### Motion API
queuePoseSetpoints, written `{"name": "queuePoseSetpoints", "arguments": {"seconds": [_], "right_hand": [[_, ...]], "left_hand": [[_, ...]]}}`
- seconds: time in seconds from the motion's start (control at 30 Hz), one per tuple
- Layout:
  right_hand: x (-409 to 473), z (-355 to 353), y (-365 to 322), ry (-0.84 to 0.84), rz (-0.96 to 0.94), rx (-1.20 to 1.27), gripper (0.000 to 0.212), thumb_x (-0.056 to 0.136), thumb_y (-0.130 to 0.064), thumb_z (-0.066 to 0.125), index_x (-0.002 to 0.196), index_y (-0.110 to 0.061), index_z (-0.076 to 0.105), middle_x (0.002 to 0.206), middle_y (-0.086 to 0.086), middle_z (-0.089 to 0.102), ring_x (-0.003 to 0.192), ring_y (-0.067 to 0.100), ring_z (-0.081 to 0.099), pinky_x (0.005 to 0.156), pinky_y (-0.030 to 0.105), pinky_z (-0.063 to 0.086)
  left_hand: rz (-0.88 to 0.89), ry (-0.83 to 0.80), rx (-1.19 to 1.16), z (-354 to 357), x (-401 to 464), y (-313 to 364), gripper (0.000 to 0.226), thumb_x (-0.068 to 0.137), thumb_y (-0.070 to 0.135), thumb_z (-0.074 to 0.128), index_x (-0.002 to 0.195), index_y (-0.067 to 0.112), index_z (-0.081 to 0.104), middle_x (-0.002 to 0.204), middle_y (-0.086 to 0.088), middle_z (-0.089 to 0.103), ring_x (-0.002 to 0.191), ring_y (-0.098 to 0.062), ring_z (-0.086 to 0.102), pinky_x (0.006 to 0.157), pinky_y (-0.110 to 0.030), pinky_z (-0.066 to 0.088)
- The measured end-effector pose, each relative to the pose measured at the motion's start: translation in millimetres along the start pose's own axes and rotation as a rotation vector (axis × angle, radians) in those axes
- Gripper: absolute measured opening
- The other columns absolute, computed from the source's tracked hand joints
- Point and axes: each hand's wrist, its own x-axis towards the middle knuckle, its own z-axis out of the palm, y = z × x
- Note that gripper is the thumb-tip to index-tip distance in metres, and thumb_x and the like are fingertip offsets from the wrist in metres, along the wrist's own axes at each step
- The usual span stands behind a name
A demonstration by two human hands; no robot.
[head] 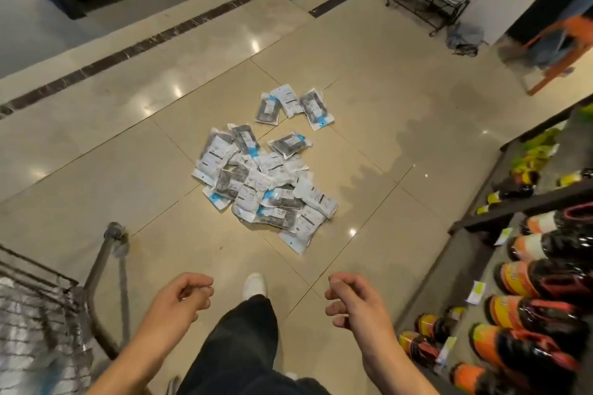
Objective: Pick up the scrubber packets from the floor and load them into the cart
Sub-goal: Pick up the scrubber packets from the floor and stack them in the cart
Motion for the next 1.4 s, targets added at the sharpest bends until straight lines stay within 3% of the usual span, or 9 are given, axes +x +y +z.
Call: {"name": "queuePoseSetpoints", "arguments": {"seconds": [0.1, 0.4, 0.53, 0.77, 0.93, 1.13, 1.2, 1.3, 1.4], "right_hand": [[24, 2, -50, -0.02, -0.02, 0.035, 0.008, 0.1, -0.02, 0.065, 0.099, -0.017, 0.073, 0.083, 0.005, 0.072, 0.066, 0.016, 0.064, 0.061, 0.029, 0.047], [110, -44, -148, 0.005, -0.004, 0.112, 0.009, 0.099, -0.019, 0.066, 0.101, -0.014, 0.073, 0.09, 0.01, 0.075, 0.066, 0.015, 0.066, 0.063, 0.03, 0.048], [175, -74, -167, -0.023, 0.05, 0.042, 0.009, 0.098, -0.023, 0.067, 0.102, -0.018, 0.074, 0.097, 0.013, 0.076, 0.072, 0.019, 0.069, 0.071, 0.035, 0.05], [283, -104, -212, -0.194, 0.089, -0.155, 0.008, 0.098, -0.022, 0.067, 0.099, -0.022, 0.075, 0.096, 0.007, 0.076, 0.08, 0.02, 0.069, 0.073, 0.033, 0.051], [351, -94, -223, -0.232, 0.085, -0.273, 0.005, 0.096, -0.028, 0.07, 0.097, -0.029, 0.075, 0.098, -0.001, 0.074, 0.09, 0.02, 0.07, 0.076, 0.03, 0.054], [489, -52, -153, -0.204, 0.073, -0.451, 0.007, 0.092, -0.029, 0.074, 0.096, -0.035, 0.074, 0.099, -0.007, 0.073, 0.099, 0.016, 0.069, 0.094, 0.04, 0.055], [550, -31, -116, -0.209, 0.068, -0.506, 0.011, 0.093, -0.03, 0.073, 0.101, -0.036, 0.072, 0.102, -0.01, 0.07, 0.1, 0.014, 0.067, 0.097, 0.041, 0.054], [642, 0, -59, -0.228, 0.038, -0.609, 0.024, 0.093, -0.035, 0.072, 0.116, -0.035, 0.067, 0.116, -0.011, 0.065, 0.104, 0.012, 0.064, 0.098, 0.037, 0.054], [728, 27, -4, -0.255, 0.003, -0.701, 0.037, 0.09, -0.037, 0.075, 0.125, -0.035, 0.061, 0.128, -0.006, 0.059, 0.102, 0.014, 0.065, 0.093, 0.034, 0.053]], "left_hand": [[0.032, -0.022, 0.055, 6, 33, 51, 0.013, 0.101, 0.012, 0.06, 0.102, 0.02, 0.071, 0.105, -0.005, 0.073, 0.096, -0.022, 0.07, 0.078, -0.036, 0.051], [0.077, -0.073, 0.158, 51, 114, 176, 0.015, 0.098, 0.012, 0.063, 0.097, 0.023, 0.073, 0.101, -0.003, 0.074, 0.093, -0.022, 0.073, 0.079, -0.037, 0.052], [0.061, -0.052, 0.157, 93, 135, 209, 0.016, 0.097, 0.008, 0.062, 0.097, 0.02, 0.072, 0.095, -0.005, 0.074, 0.091, -0.022, 0.074, 0.078, -0.036, 0.05], [-0.061, 0.043, 0.05, 170, 159, 237, 0.017, 0.098, 0.006, 0.062, 0.096, 0.019, 0.073, 0.096, -0.007, 0.074, 0.088, -0.022, 0.073, 0.071, -0.033, 0.049], [-0.166, 0.026, -0.022, 210, 207, 229, 0.015, 0.098, 0.007, 0.061, 0.099, 0.017, 0.072, 0.096, -0.009, 0.073, 0.089, -0.024, 0.071, 0.073, -0.034, 0.048], [-0.265, -0.012, -0.089, 271, 346, 157, 0.009, 0.093, 0.014, 0.066, 0.099, 0.019, 0.071, 0.094, -0.005, 0.073, 0.087, -0.022, 0.069, 0.076, -0.037, 0.05], [-0.256, -0.008, -0.084, 295, 407, 119, 0.018, 0.083, 0.023, 0.069, 0.101, 0.022, 0.07, 0.096, -0.003, 0.073, 0.088, -0.021, 0.068, 0.08, -0.04, 0.051], [-0.279, 0.024, -0.121, 330, 492, 57, 0.024, 0.089, 0.016, 0.07, 0.112, 0.022, 0.065, 0.107, -0.003, 0.071, 0.095, -0.02, 0.065, 0.082, -0.038, 0.052], [-0.361, -0.001, -0.183, 361, 563, -2, 0.056, 0.074, 0.03, 0.079, 0.125, 0.019, 0.057, 0.115, -0.005, 0.067, 0.101, -0.019, 0.064, 0.08, -0.035, 0.052]]}}
